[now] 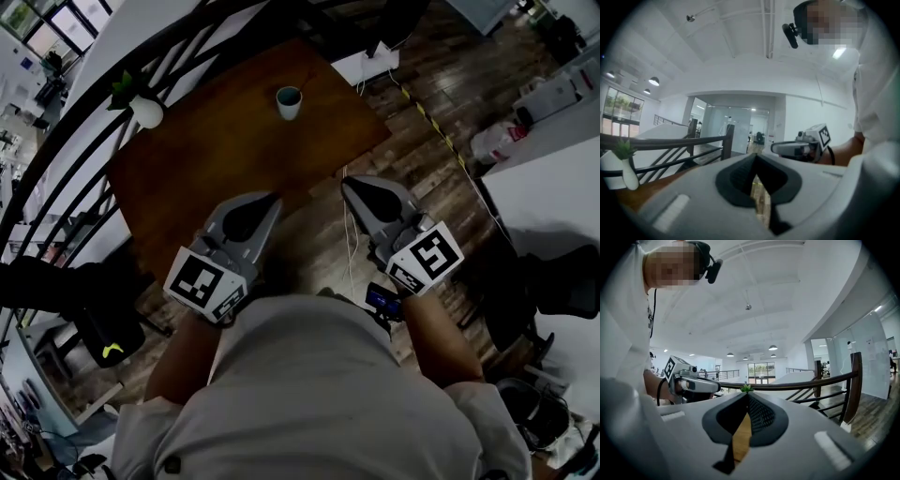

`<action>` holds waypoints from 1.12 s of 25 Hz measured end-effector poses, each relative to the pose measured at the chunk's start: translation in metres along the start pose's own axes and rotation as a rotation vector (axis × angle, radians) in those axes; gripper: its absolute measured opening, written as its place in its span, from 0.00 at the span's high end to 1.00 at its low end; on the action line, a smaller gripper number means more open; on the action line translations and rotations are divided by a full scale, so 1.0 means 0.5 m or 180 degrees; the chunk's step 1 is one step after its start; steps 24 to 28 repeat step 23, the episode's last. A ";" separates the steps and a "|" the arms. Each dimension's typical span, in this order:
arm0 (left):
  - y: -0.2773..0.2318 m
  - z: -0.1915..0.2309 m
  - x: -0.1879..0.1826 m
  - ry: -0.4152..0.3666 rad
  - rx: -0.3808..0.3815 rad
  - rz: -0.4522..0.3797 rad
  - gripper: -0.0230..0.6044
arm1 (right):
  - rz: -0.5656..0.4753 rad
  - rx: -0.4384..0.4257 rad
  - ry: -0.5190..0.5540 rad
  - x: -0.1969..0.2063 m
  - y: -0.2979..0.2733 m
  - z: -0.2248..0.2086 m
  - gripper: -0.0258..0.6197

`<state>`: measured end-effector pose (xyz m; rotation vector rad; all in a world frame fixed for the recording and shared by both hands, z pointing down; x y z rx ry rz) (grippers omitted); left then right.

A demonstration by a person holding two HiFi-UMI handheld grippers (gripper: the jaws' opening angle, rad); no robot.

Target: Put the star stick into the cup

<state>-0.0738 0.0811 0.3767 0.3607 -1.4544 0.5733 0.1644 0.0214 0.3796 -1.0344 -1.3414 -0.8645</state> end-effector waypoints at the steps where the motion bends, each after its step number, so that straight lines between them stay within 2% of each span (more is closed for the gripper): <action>1: -0.003 -0.023 0.006 0.0003 -0.0008 0.0011 0.96 | 0.0003 -0.0020 -0.0011 0.007 0.020 0.004 0.95; 11: 0.039 -0.277 0.072 0.0078 -0.0222 0.0088 0.96 | 0.0073 -0.0180 -0.0115 0.069 0.247 0.103 0.95; 16: 0.068 -0.378 0.088 0.0082 -0.0301 0.0117 0.96 | 0.0059 -0.0223 -0.0163 0.087 0.327 0.155 0.95; 23: 0.106 -0.449 0.093 0.0071 -0.0338 0.0132 0.96 | 0.0023 -0.0270 -0.0140 0.083 0.384 0.199 0.95; 28: 0.106 -0.449 0.093 0.0071 -0.0338 0.0132 0.96 | 0.0023 -0.0270 -0.0140 0.083 0.384 0.199 0.95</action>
Point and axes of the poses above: the fingertips, and each gripper's own axes: y backward along the fingers, z to its left, x out of its underside, the point moved 10 cm from there along y, backward along the fingers, and after that the axes turned 7 degrees about -x, right-handed, at the moved point
